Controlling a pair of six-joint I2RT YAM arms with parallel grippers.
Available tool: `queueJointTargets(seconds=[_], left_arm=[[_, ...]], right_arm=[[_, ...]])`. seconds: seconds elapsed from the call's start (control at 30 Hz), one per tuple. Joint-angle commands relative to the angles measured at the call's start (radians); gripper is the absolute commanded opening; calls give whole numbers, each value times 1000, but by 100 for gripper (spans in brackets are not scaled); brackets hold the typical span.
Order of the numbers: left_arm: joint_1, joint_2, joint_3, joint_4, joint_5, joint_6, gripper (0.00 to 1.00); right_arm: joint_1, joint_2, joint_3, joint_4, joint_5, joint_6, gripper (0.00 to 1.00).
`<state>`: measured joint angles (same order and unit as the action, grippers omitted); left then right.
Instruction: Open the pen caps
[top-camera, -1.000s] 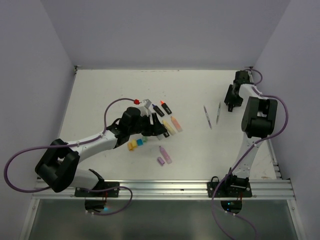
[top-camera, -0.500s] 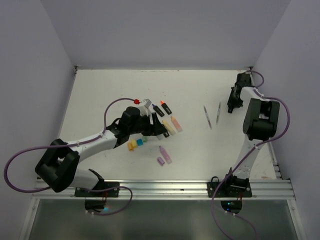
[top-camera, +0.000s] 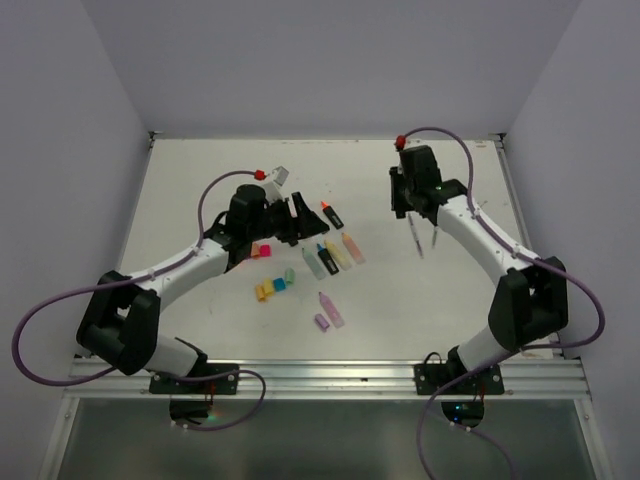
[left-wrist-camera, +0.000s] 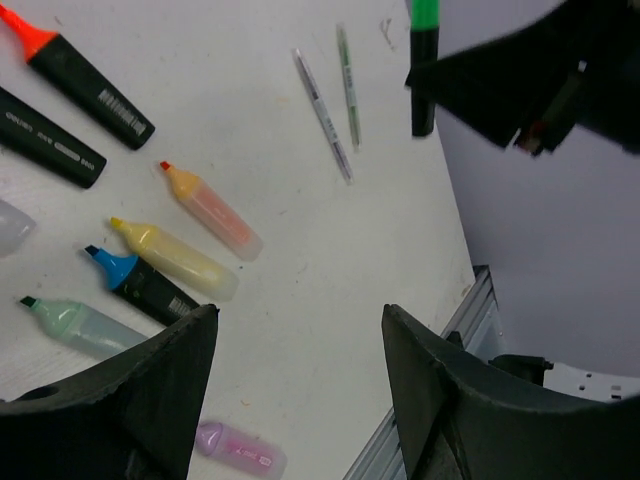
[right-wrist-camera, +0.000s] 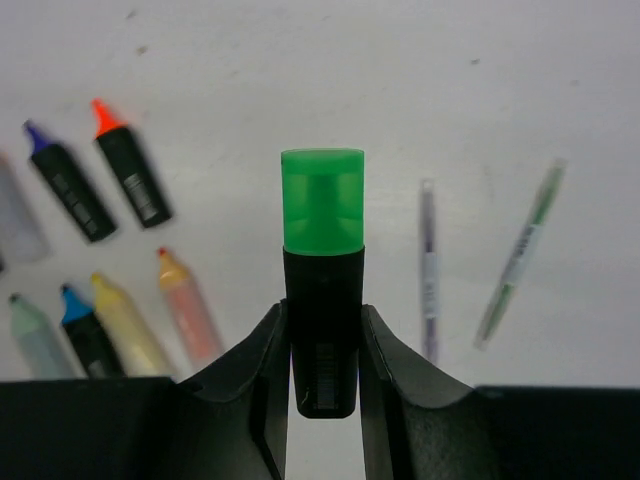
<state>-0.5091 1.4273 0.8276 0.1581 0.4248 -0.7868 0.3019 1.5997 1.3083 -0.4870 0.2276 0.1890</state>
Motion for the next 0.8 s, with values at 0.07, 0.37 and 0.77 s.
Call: queueJointTargets(seconds=[0.07,0.37,0.77], left_arm=[[41,-33,84,4,52,-32,71],[46,-47,48,44,38,-89,71],[30,-45,-18,104,52,-134,65]], right_arm=[[173,-176,-158,4,-178,10,0],[430,-257,-248,57,-209,46,0],[476,-227,-181,119,-258,92,0]])
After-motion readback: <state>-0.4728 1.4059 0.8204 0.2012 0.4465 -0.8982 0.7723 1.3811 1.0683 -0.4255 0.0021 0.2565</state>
